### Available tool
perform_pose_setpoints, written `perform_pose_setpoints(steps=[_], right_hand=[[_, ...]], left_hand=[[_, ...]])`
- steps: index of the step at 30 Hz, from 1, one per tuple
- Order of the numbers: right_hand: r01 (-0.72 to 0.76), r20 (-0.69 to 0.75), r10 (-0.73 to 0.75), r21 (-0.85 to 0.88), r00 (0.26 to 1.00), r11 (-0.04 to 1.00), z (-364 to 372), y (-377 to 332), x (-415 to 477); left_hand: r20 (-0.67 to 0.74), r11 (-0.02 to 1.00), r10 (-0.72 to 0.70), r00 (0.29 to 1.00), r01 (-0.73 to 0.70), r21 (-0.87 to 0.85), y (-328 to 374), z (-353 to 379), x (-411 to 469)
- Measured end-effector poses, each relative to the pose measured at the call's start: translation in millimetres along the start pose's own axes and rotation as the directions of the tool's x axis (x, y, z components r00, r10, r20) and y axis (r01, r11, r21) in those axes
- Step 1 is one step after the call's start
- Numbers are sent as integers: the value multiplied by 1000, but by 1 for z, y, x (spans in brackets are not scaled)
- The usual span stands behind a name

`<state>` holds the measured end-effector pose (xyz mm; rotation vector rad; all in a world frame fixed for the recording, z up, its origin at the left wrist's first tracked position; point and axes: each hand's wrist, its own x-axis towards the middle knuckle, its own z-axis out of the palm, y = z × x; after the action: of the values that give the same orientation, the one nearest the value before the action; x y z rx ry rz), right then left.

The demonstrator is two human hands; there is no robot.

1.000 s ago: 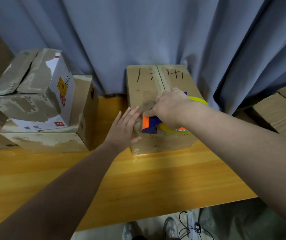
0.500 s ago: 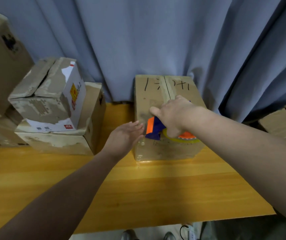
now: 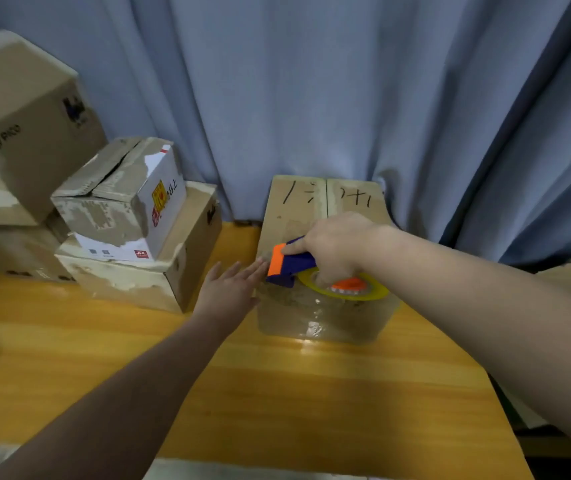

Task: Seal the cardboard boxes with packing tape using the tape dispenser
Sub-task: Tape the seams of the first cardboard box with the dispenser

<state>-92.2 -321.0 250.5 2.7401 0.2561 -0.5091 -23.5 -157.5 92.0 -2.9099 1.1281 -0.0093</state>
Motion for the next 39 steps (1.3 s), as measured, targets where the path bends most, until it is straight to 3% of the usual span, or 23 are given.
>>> perform_pose_setpoints(steps=[8, 16, 22, 29, 36, 39], right_hand=[[-121, 55, 122, -9, 991, 993, 38, 68, -66], [-108, 110, 106, 18, 988, 994, 57, 65, -53], [-109, 139, 103, 38, 985, 993, 53, 64, -43], [-103, 109, 100, 25, 989, 994, 57, 64, -41], [-77, 44, 76, 15, 996, 997, 43, 29, -18], [-63, 38, 62, 5, 997, 998, 41, 18, -9]], left_hand=[[10, 999, -46, 999, 46, 6, 14, -4, -2], [46, 994, -100, 994, 99, 37, 22, -8, -1], [70, 978, -121, 990, 106, 180, 51, -22, 3], [23, 993, 80, 997, -78, -85, 110, -11, 15], [33, 988, 83, 996, -77, -135, 55, -12, 12], [69, 994, 83, 994, -78, -82, 48, -13, 12]])
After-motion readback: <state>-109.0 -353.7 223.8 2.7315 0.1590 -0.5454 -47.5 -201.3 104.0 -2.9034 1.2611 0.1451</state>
